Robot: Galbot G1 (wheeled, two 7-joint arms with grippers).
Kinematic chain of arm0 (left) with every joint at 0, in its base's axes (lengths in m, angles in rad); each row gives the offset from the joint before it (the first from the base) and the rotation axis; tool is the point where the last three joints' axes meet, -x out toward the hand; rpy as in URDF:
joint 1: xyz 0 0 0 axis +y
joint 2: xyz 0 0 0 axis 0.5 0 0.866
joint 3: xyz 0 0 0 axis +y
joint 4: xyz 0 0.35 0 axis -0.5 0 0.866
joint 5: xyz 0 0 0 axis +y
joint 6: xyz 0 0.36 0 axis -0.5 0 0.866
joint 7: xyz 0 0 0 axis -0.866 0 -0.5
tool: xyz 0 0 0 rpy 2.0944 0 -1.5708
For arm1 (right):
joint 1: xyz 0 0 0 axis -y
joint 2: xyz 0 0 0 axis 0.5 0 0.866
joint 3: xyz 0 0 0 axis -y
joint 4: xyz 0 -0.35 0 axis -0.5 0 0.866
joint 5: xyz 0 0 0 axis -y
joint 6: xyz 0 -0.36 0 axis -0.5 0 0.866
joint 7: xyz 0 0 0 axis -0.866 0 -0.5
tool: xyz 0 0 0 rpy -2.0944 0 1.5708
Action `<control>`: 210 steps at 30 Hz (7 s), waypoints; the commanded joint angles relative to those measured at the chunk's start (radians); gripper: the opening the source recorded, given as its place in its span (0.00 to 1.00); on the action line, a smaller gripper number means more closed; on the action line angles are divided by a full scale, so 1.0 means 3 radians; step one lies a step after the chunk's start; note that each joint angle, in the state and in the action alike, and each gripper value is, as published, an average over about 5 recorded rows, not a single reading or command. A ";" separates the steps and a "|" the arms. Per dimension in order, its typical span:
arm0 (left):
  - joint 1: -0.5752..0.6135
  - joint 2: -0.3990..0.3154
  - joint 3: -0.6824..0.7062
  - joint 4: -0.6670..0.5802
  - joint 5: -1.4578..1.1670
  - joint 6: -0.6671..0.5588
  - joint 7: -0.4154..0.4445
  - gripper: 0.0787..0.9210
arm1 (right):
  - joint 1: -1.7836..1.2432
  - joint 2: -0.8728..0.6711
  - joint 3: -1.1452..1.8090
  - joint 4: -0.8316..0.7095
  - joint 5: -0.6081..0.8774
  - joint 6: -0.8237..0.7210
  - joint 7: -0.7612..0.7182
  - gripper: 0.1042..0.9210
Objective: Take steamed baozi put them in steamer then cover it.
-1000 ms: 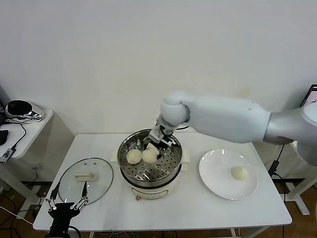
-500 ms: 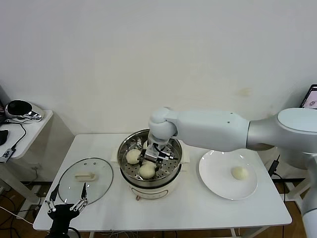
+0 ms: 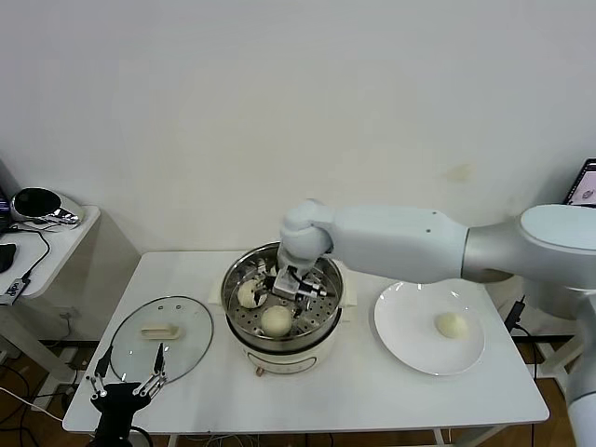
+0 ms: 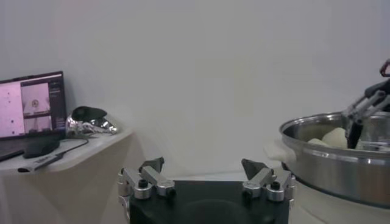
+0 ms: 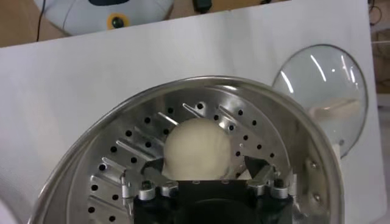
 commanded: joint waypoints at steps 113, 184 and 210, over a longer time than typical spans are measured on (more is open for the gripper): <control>-0.0149 0.0118 0.0123 0.0094 0.0036 0.0026 0.0007 0.88 | 0.0688 -0.0898 -0.0091 0.0520 0.2104 -0.3002 0.0705 0.60; -0.0264 0.0019 0.0115 0.0376 0.0296 -0.0095 -0.0139 0.88 | -0.4579 -0.1748 0.4402 0.1488 0.1190 -0.0680 0.3424 0.88; -0.0532 0.0664 -0.0533 0.1422 0.3984 -0.0257 -0.0119 0.88 | -0.7228 0.0635 0.7564 0.1884 0.0458 -0.0295 0.3276 0.88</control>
